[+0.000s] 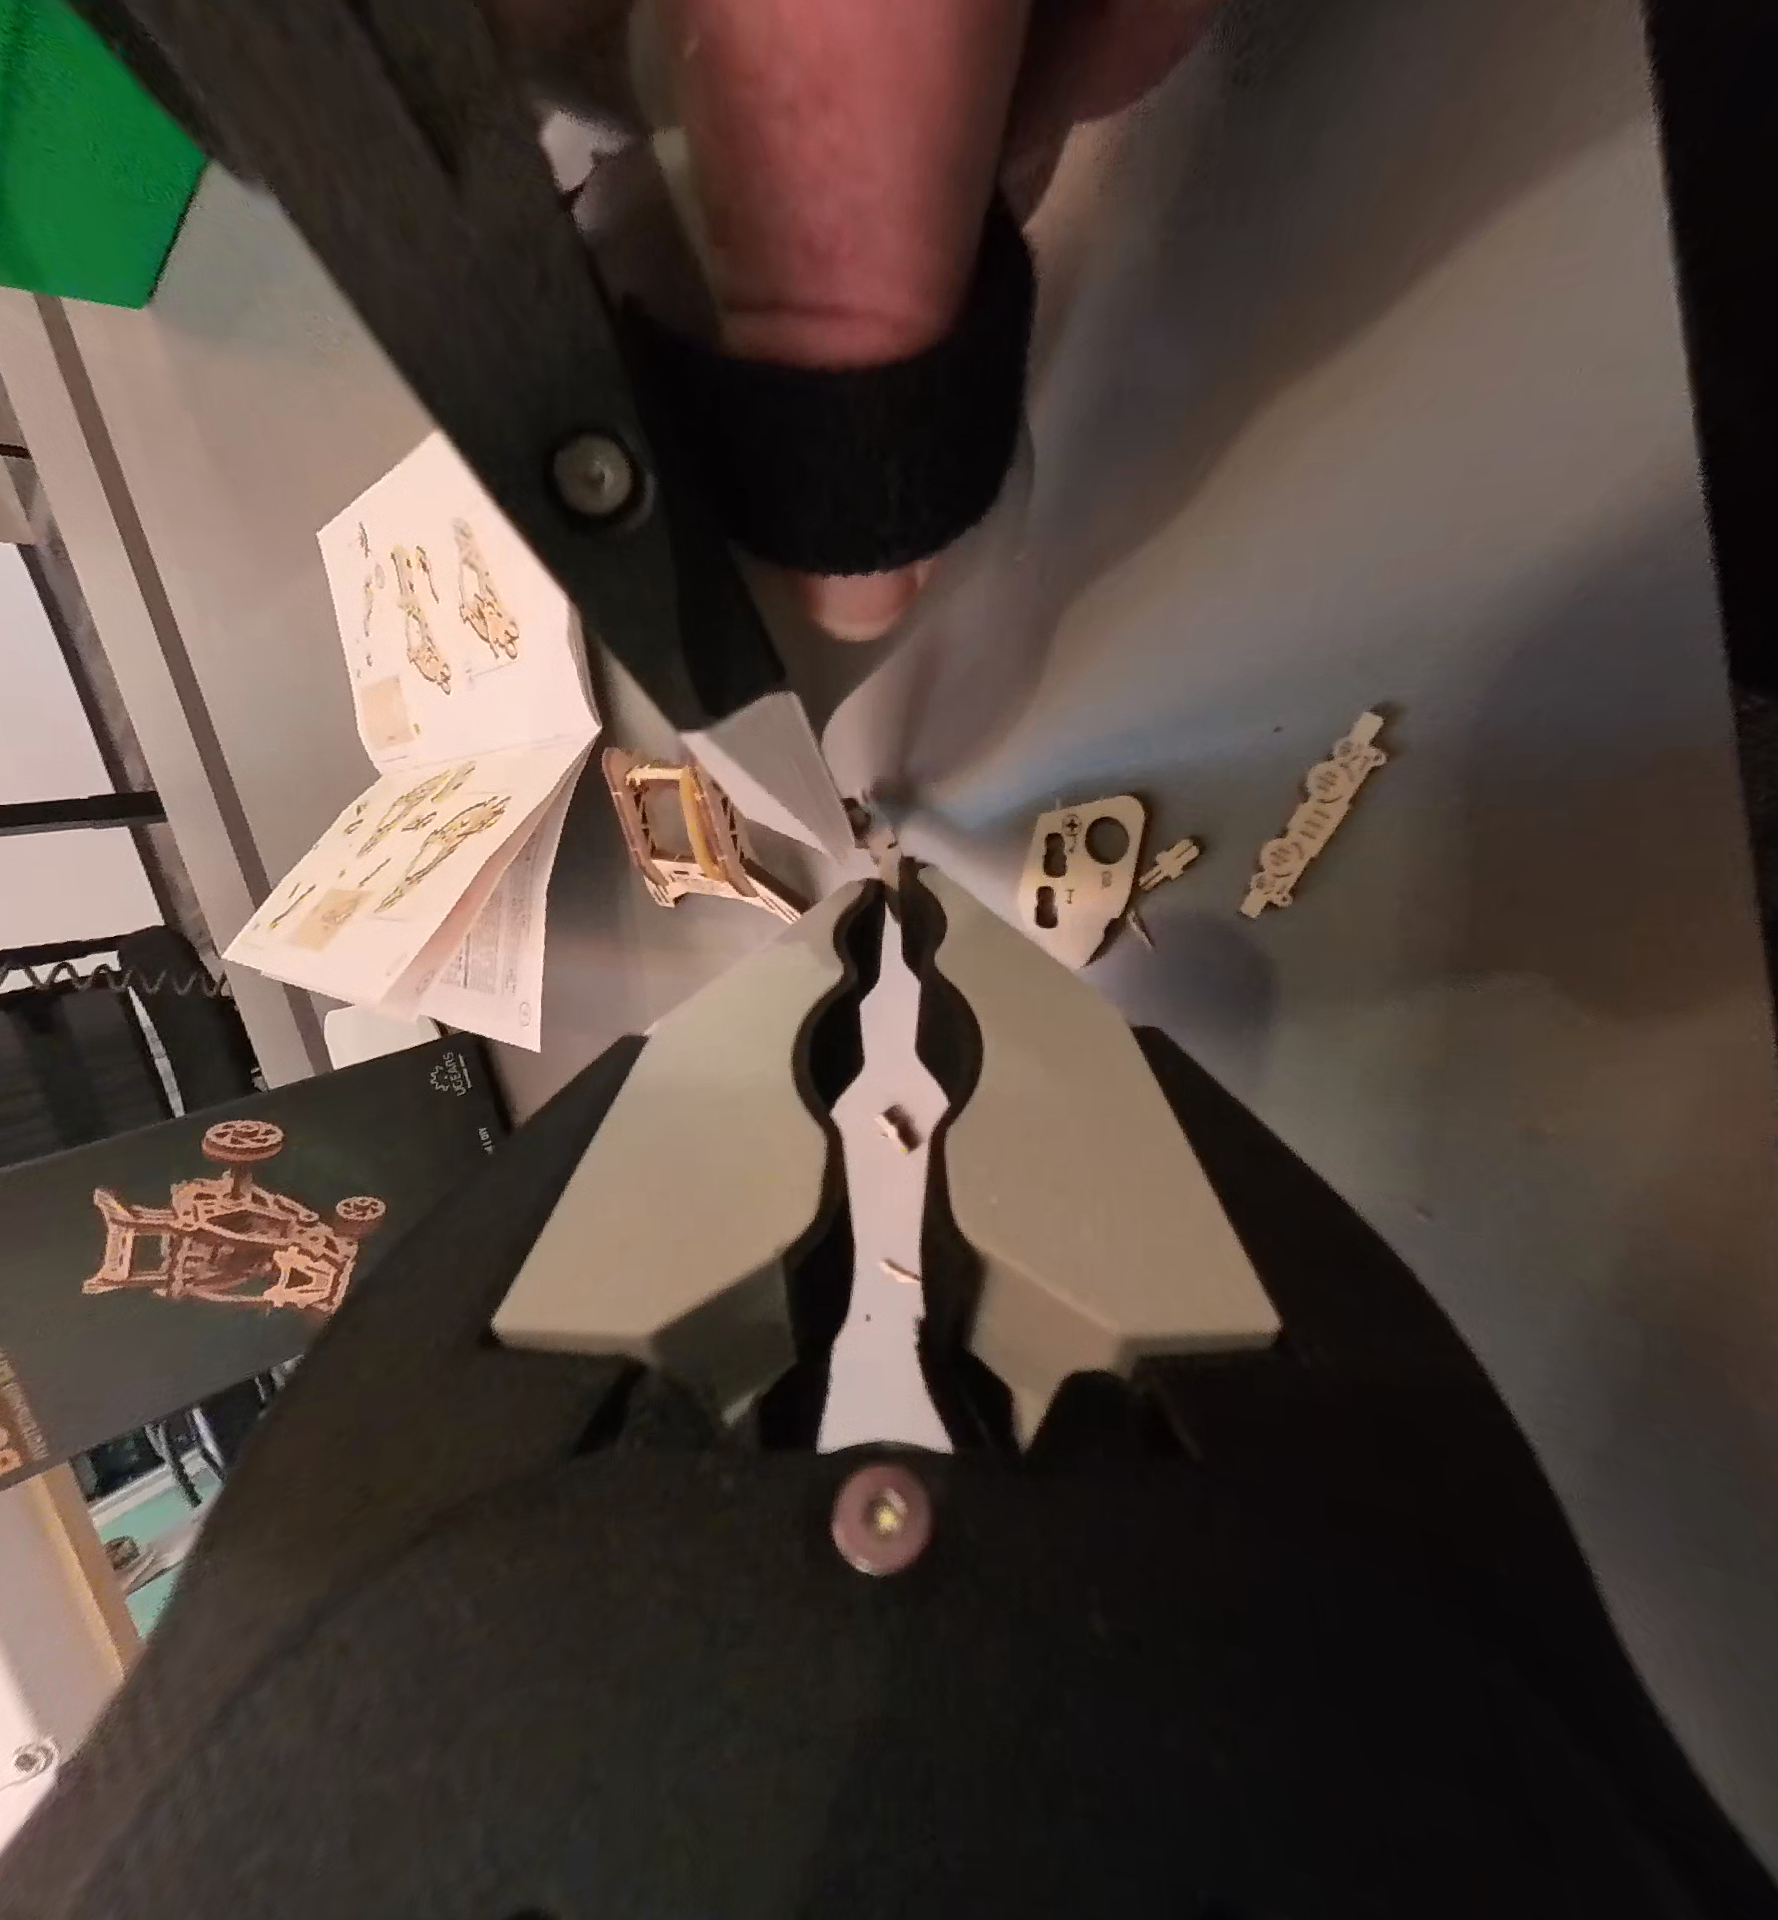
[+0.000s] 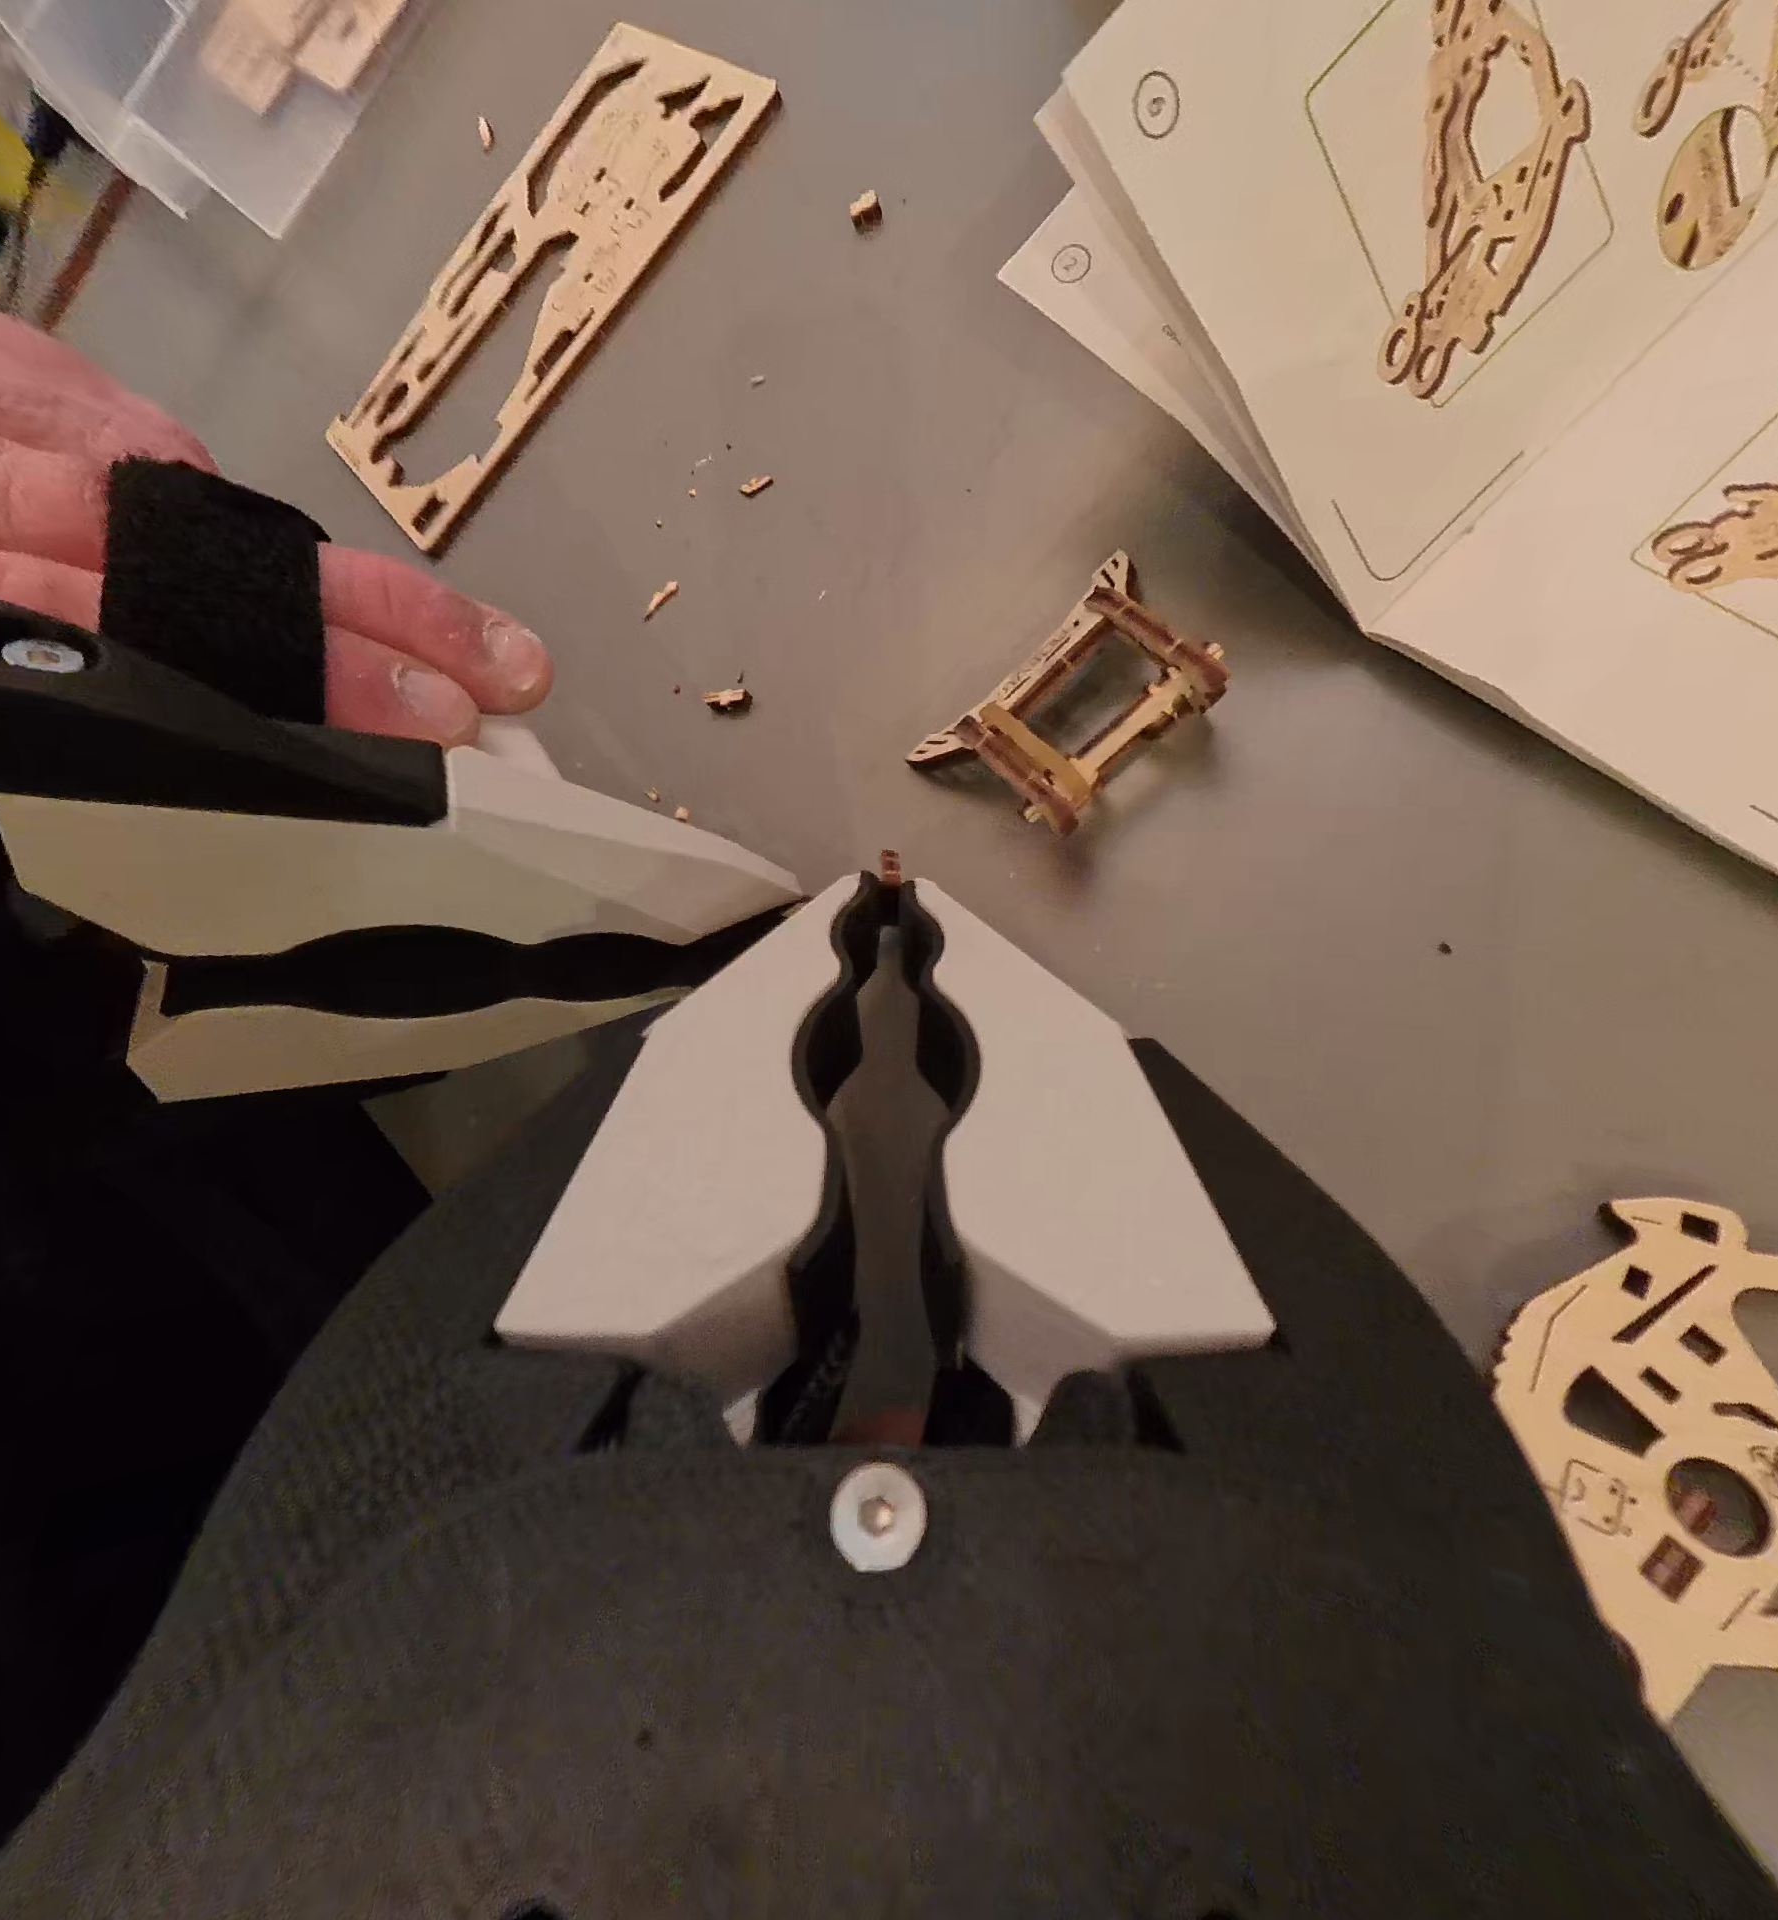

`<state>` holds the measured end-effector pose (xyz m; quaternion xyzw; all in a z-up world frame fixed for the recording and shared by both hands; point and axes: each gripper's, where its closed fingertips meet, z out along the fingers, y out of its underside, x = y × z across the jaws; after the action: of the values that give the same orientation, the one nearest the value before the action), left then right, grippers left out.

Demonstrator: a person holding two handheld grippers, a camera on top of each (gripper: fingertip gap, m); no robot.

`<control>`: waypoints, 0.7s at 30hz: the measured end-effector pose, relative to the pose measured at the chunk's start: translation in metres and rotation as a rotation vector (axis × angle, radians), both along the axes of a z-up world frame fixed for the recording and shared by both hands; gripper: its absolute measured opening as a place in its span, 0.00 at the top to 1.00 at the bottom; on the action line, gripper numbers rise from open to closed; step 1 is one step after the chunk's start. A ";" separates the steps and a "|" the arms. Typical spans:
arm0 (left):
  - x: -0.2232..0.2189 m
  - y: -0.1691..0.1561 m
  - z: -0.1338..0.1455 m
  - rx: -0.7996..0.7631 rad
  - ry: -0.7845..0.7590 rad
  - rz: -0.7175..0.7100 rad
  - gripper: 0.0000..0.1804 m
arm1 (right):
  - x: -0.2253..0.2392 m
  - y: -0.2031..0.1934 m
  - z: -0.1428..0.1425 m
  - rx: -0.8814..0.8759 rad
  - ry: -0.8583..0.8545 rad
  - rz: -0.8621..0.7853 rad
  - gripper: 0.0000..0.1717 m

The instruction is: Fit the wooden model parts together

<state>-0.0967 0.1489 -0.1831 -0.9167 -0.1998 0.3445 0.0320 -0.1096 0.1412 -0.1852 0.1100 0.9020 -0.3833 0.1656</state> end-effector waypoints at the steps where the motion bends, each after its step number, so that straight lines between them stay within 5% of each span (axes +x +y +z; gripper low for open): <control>1: 0.000 0.000 0.001 0.000 0.011 0.000 0.99 | -0.001 0.000 0.002 -0.023 -0.019 -0.011 1.00; 13: -0.009 0.010 0.062 0.125 0.284 0.006 0.91 | -0.020 0.009 0.075 -0.466 -0.181 -0.105 1.00; 21: -0.014 0.029 0.078 0.609 0.238 0.110 0.84 | -0.032 0.035 0.115 -0.592 -0.154 -0.128 0.99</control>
<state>-0.1111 0.1775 -0.1048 -0.8062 -0.3379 0.3747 0.3090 -0.1412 0.1765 -0.0704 0.1423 0.7274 -0.6294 0.2337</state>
